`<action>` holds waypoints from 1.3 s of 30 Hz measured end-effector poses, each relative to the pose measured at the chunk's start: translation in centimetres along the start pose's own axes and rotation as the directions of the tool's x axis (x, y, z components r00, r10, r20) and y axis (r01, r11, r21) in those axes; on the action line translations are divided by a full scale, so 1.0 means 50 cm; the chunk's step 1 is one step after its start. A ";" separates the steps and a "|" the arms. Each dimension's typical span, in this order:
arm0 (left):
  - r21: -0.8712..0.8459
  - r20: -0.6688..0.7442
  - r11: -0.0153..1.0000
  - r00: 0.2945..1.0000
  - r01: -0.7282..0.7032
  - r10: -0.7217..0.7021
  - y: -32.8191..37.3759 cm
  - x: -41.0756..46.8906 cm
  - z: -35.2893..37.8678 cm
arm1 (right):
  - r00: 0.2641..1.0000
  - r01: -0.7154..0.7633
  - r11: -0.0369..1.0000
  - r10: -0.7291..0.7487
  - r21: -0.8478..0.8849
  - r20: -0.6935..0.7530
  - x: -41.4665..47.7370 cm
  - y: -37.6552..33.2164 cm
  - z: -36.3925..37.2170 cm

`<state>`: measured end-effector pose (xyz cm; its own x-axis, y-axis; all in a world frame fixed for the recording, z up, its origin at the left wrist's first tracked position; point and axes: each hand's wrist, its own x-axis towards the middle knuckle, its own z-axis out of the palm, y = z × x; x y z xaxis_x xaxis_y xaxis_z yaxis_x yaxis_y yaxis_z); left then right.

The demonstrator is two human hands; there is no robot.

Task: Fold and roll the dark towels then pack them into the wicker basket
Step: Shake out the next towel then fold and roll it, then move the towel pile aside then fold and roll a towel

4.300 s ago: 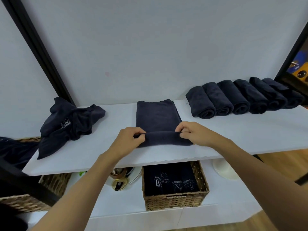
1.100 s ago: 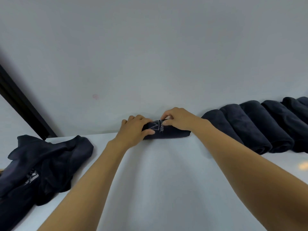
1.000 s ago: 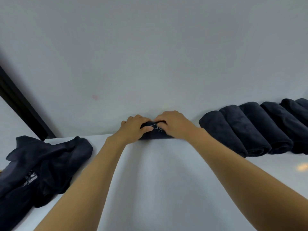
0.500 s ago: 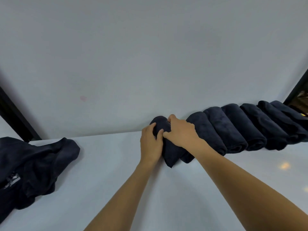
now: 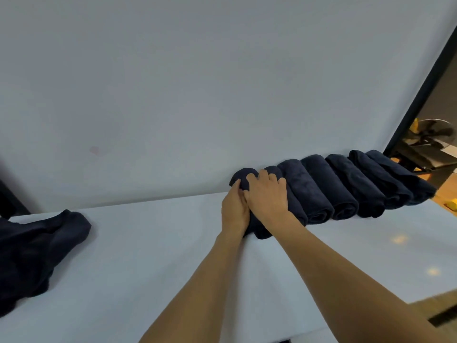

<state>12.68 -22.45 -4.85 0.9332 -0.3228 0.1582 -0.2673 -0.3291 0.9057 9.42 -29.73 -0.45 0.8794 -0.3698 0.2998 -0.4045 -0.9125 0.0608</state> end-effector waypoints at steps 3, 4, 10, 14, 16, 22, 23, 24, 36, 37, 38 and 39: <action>0.374 0.068 0.915 0.989 -0.150 0.135 -0.001 -0.021 -0.028 | 1.000 -0.016 1.000 0.016 -0.018 0.015 0.001 -0.006 -0.003; 0.485 0.125 0.853 0.981 -0.193 0.151 0.005 -0.033 -0.048 | 0.999 -0.021 0.999 0.023 -0.046 0.028 0.002 -0.012 -0.009; 0.510 0.198 0.846 0.979 -0.152 0.057 -0.014 -0.099 -0.235 | 0.974 0.218 0.965 -0.206 0.146 -0.091 -0.041 -0.154 -0.052; 0.683 -0.111 0.726 0.994 0.078 -0.003 -0.053 -0.172 -0.438 | 0.915 0.353 0.746 -0.402 0.565 -0.040 -0.116 -0.322 -0.083; 0.718 -0.284 0.660 0.959 0.219 -0.009 -0.071 -0.214 -0.537 | 0.862 0.381 0.643 -0.507 0.664 -0.004 -0.157 -0.405 -0.100; 0.669 -0.451 0.616 0.886 0.416 -0.109 -0.140 -0.302 -0.711 | 0.715 0.495 0.555 -0.698 0.668 0.050 -0.230 -0.606 -0.116; 0.671 -0.429 0.622 0.895 0.404 -0.118 -0.153 -0.306 -0.718 | 0.703 0.521 0.566 -0.709 0.639 0.055 -0.234 -0.626 -0.112; 0.675 -0.410 0.620 0.902 0.400 -0.135 -0.166 -0.307 -0.720 | 0.697 0.536 0.576 -0.715 0.617 0.062 -0.238 -0.643 -0.106; 0.605 -0.206 0.792 0.977 0.082 0.056 -0.086 -0.151 -0.522 | 0.907 0.286 0.746 -0.413 0.601 0.081 -0.117 -0.450 -0.088; 0.576 -0.168 0.815 0.985 0.061 0.045 -0.077 -0.135 -0.493 | 0.922 0.269 0.776 -0.379 0.570 0.082 -0.108 -0.418 -0.085; 0.530 -0.133 0.847 0.991 0.045 0.031 -0.069 -0.121 -0.464 | 0.937 0.249 0.809 -0.341 0.532 0.080 -0.100 -0.385 -0.084; 0.474 -0.102 0.880 0.995 0.032 0.019 -0.060 -0.108 -0.434 | 0.952 0.225 0.844 -0.297 0.487 0.076 -0.093 -0.350 -0.083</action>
<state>13.63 -0.47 0.11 0.9476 -0.2368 0.2143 -0.3193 -0.7203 0.6158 11.39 -11.31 1.06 0.9763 -0.0939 0.1950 -0.0215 -0.9385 -0.3445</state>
